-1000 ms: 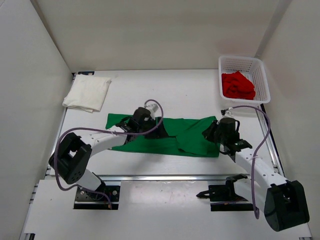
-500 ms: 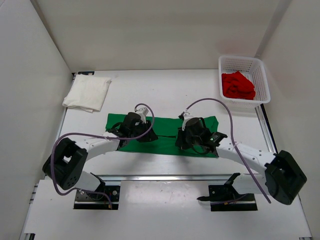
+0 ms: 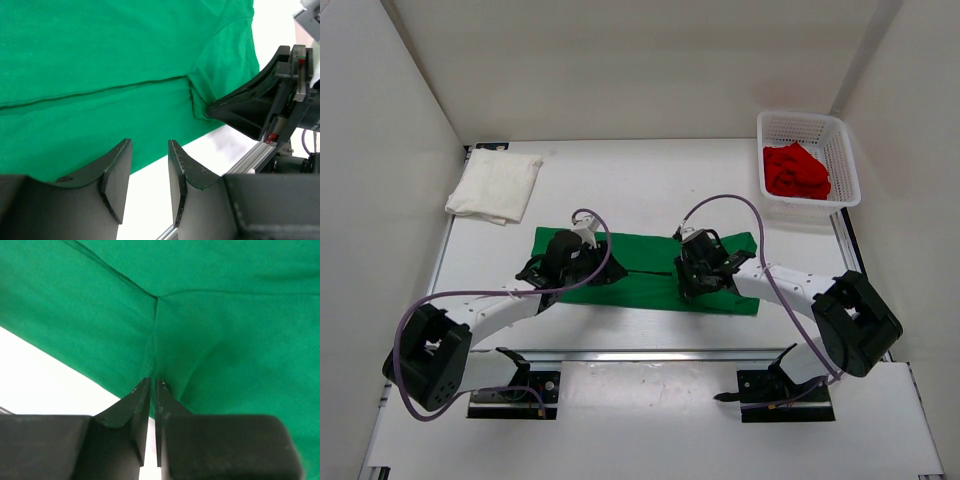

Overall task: Fold and stack the t-shirts
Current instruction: Fold the other side of the tshirt into a rectangle

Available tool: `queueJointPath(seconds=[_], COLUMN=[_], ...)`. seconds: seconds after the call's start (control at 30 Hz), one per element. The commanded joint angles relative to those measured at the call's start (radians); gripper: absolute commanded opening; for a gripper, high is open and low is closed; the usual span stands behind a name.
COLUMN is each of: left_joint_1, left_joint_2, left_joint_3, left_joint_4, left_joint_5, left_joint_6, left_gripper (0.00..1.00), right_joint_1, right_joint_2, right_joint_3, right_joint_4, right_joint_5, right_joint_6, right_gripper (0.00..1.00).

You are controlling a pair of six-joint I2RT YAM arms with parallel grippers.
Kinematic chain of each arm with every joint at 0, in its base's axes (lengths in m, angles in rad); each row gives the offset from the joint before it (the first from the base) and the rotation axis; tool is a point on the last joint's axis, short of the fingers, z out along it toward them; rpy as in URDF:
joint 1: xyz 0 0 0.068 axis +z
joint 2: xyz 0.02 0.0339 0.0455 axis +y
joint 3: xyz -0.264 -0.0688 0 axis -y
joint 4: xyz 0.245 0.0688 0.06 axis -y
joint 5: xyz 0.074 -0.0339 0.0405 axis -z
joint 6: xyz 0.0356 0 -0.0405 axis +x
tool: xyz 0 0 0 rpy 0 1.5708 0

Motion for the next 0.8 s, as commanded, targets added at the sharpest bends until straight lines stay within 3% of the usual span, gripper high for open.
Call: queueJointPath(seconds=[0.0, 0.23, 0.47, 0.6, 0.73, 0.77], left_joint_1=[0.005, 0.018, 0.014, 0.007, 0.002, -0.005], left_joint_2=[-0.012, -0.015, 0.001, 0.004, 0.004, 0.005], left_joint_3=[-0.017, -0.053, -0.054, -0.054, -0.065, -0.063], left_joint_4=[0.049, 0.073, 0.089, 0.096, 0.113, 0.118], left_joint_5=[0.035, 0.049, 0.053, 0.052, 0.064, 0.058], left_joint_6=[-0.001, -0.007, -0.012, -0.017, -0.032, -0.03], left_gripper=[0.46, 0.46, 0.46, 0.46, 0.46, 0.45], right_joint_1=[0.014, 0.035, 0.035, 0.04, 0.055, 0.058], right_joint_2=[-0.024, -0.036, 0.042, 0.068, 0.069, 0.062], right_joint_3=[0.047, 0.015, 0.02, 0.032, 0.037, 0.04], right_joint_4=[-0.022, -0.002, 0.026, 0.029, 0.038, 0.037], right_joint_5=[0.032, 0.003, 0.003, 0.02, 0.046, 0.034], right_joint_6=[-0.013, -0.008, 0.006, 0.015, 0.033, 0.044], right_gripper=[0.08, 0.2, 0.24, 0.19, 0.0, 0.0])
